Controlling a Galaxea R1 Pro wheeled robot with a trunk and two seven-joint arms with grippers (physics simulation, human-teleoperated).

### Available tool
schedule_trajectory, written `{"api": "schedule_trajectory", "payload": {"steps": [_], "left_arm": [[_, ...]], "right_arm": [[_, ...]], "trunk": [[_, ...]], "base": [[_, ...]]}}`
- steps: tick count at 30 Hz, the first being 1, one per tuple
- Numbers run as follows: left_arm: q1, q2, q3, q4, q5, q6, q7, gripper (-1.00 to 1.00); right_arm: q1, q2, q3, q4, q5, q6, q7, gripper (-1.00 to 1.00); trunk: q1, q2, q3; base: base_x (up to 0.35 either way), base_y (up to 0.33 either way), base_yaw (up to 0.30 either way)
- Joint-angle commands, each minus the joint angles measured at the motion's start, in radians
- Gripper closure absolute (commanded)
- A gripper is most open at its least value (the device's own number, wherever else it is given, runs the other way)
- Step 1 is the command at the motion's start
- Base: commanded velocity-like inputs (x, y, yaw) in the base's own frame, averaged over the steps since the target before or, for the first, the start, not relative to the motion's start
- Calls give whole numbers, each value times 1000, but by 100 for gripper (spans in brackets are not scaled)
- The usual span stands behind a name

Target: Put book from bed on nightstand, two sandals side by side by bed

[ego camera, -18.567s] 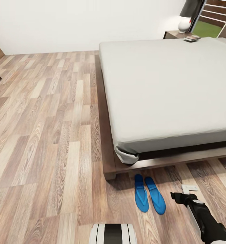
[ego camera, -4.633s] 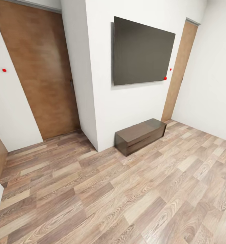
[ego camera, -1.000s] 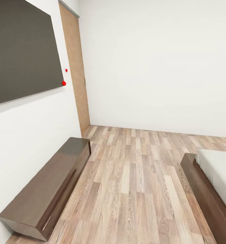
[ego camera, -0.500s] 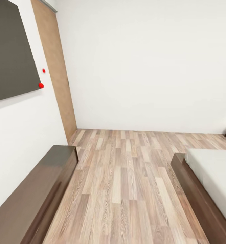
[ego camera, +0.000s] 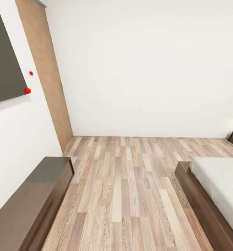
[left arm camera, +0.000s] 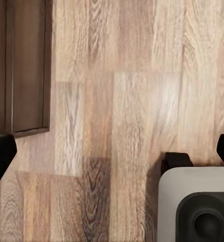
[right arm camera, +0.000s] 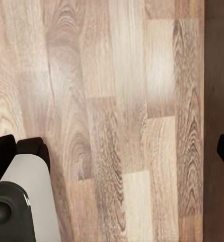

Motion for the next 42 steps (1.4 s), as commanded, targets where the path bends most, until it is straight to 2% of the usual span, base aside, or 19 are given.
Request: {"api": "schedule_trajectory", "payload": {"steps": [1,12,29,42], "left_arm": [[0,0,-8,0,10,-3,-1,-100],[0,0,-9,0,10,-3,-1,-100],[0,-3,-8,0,10,-1,0,-100],[0,-4,-8,1,11,0,0,-100]], "right_arm": [[-1,0,-8,1,10,-3,3,-100],[0,-1,-9,1,10,-4,3,-100],[0,1,-7,1,11,-5,3,-100],[0,13,-7,0,12,-5,3,-100]], "trunk": [[1,-1,-1],[1,-1,-1],[1,-1,-1],[1,-1,-1]], "base": [[338,-1,-208],[339,0,-135],[339,0,-9],[340,0,0]]}}
